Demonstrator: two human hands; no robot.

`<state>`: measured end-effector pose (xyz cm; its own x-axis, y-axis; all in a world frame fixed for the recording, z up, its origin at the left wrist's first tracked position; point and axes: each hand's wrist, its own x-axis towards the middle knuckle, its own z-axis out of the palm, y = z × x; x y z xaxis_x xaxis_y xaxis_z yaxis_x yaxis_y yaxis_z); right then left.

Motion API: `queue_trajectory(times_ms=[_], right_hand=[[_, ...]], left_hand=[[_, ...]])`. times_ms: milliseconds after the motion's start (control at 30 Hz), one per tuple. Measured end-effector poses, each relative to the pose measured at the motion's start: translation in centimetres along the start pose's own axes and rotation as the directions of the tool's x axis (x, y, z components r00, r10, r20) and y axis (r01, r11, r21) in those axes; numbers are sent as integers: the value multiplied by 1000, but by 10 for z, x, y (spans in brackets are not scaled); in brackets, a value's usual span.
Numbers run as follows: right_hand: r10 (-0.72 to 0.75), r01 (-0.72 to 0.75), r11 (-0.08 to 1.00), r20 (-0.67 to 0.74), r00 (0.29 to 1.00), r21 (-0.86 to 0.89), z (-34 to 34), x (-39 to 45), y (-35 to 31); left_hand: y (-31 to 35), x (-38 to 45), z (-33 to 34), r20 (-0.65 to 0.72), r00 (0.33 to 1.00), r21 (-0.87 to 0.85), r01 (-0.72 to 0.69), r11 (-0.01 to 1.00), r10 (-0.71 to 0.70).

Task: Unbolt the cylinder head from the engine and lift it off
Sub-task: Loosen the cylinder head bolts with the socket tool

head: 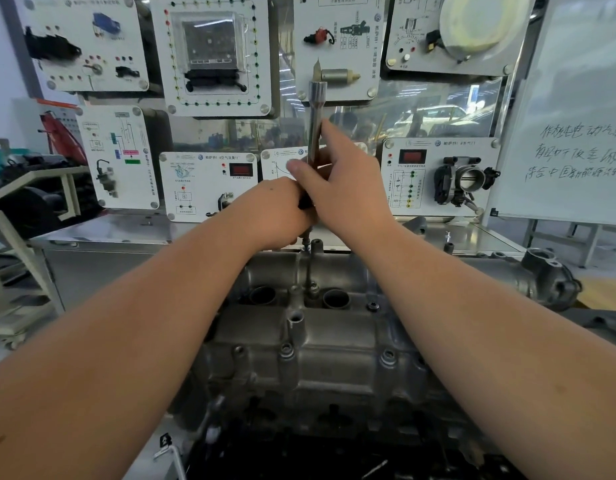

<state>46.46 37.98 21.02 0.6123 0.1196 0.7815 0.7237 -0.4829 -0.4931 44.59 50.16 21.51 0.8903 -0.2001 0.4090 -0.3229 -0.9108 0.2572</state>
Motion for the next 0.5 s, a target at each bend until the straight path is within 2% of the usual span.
queue_trajectory(times_ms=[167,300,367,500], right_hand=[[-27,27,999,14,1000,-35,-1,3,2],[3,-4,999,50,999,35,-1,0,-1],[13,-15,999,33,999,50,0,-1,-2],[-24,23,999,-47,999,-27,-2,1,0]], left_hand=[[-4,2,3,-23,1000,-10,2,1000,-2],[-6,2,4,3,999,-46,-40,998,40],[-5,2,4,-7,999,-13,-45,999,45],[-2,1,3,-12,1000,7,-1,1000,1]])
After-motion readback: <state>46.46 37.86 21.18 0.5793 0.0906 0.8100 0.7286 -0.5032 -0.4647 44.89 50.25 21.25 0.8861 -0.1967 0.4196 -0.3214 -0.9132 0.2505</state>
